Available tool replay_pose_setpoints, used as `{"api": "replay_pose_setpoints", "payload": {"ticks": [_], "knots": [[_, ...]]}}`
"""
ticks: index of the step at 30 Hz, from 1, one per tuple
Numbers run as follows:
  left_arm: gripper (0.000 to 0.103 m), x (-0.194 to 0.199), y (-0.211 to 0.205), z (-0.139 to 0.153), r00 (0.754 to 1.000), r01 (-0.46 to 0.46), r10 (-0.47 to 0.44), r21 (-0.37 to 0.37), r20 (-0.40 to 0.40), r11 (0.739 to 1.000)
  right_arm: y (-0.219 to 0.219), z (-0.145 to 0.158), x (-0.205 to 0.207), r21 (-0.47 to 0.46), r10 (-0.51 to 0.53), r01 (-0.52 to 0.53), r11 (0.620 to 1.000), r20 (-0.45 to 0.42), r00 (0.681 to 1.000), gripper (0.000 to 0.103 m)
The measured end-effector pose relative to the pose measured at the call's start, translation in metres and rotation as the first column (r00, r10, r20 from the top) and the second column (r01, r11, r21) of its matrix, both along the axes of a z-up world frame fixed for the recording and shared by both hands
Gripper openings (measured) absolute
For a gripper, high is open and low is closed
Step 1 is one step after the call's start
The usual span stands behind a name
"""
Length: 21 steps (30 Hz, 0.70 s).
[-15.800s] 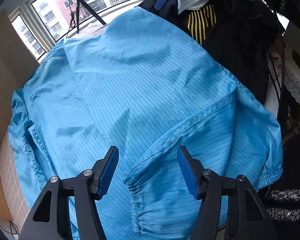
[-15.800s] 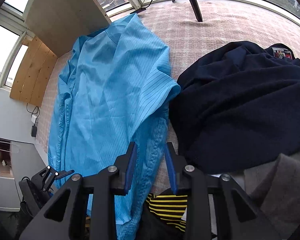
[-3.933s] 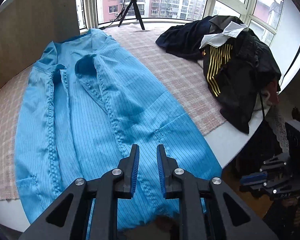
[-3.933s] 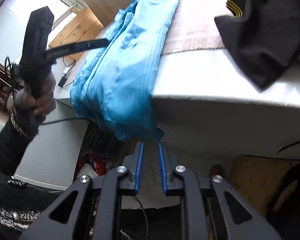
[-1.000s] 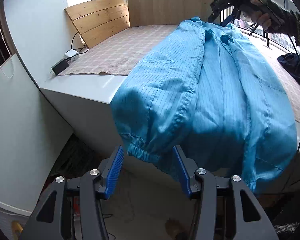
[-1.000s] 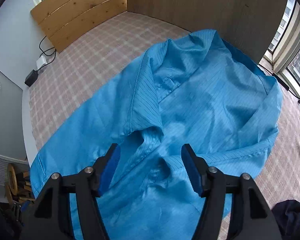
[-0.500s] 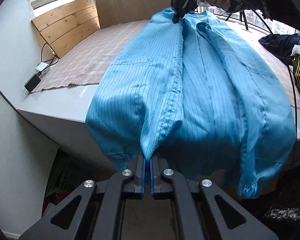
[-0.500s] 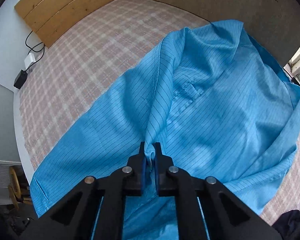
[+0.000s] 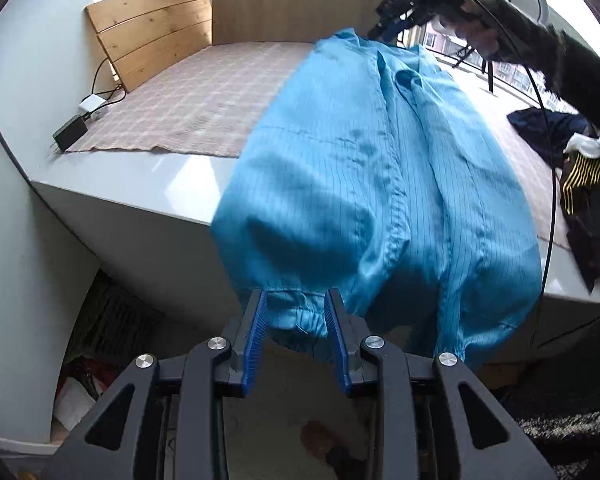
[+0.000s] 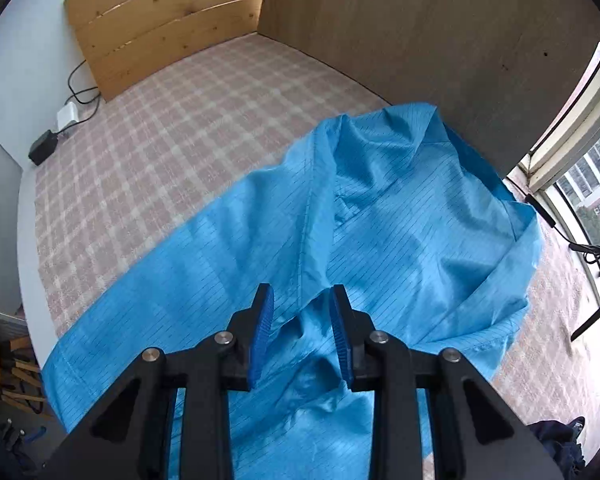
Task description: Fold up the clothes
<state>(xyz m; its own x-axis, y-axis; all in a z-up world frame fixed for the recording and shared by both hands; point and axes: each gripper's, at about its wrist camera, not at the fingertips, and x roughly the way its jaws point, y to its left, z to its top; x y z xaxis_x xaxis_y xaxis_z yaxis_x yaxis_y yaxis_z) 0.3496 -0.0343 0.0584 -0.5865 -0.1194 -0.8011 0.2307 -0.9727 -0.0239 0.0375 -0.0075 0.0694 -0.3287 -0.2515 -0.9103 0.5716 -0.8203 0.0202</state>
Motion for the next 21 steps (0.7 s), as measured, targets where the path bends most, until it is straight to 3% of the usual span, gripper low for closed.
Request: {"api": "replay_pose_setpoints", "payload": {"ticks": [3,7,8,11,12,14,16,19,21], "knots": [[0.028,-0.026,-0.003,0.008,0.997,0.052,-0.053,-0.028,-0.058,0.998,-0.015,-0.002,0.028,-0.086,0.086,-0.079,0.993,0.079,0.993,0.029],[0.028,-0.064,0.020,-0.008,0.981,0.195,-0.195,-0.050,-0.009,0.980,-0.047,-0.030,0.045,0.016,0.180,-0.181,0.983,0.046,0.983,0.029],[0.028,-0.067,0.026,-0.014,0.976,0.218,-0.218,-0.054,0.015,0.974,-0.049,-0.039,0.043,0.033,0.177,-0.180,0.983,0.063,0.982,0.029],[0.029,-0.073,0.040,-0.030,0.958,0.280,-0.274,-0.061,0.080,0.958,-0.045,-0.071,0.014,0.046,0.158,-0.173,0.984,0.221,0.962,0.029],[0.028,-0.070,0.040,-0.029,0.957,0.282,-0.276,-0.061,0.084,0.958,-0.039,-0.069,0.017,0.050,0.162,-0.176,0.983,0.210,0.964,0.027],[0.028,-0.061,0.038,-0.025,0.960,0.268,-0.261,-0.064,0.099,0.961,-0.015,-0.050,0.019,0.027,0.157,-0.165,0.986,0.195,0.968,0.027],[0.028,-0.052,0.037,-0.018,0.967,0.244,-0.236,-0.078,0.097,0.967,0.026,-0.021,0.014,-0.038,0.092,-0.087,0.995,0.167,0.982,0.029],[0.033,-0.040,0.039,-0.006,0.978,0.204,-0.201,-0.059,0.064,0.977,0.110,0.018,-0.001,-0.140,-0.074,0.094,0.986,0.137,0.988,0.033],[0.036,-0.032,0.040,0.000,0.982,0.185,-0.183,-0.034,0.043,0.982,0.155,0.026,-0.009,-0.146,-0.170,0.189,0.971,0.135,0.976,0.033]]}}
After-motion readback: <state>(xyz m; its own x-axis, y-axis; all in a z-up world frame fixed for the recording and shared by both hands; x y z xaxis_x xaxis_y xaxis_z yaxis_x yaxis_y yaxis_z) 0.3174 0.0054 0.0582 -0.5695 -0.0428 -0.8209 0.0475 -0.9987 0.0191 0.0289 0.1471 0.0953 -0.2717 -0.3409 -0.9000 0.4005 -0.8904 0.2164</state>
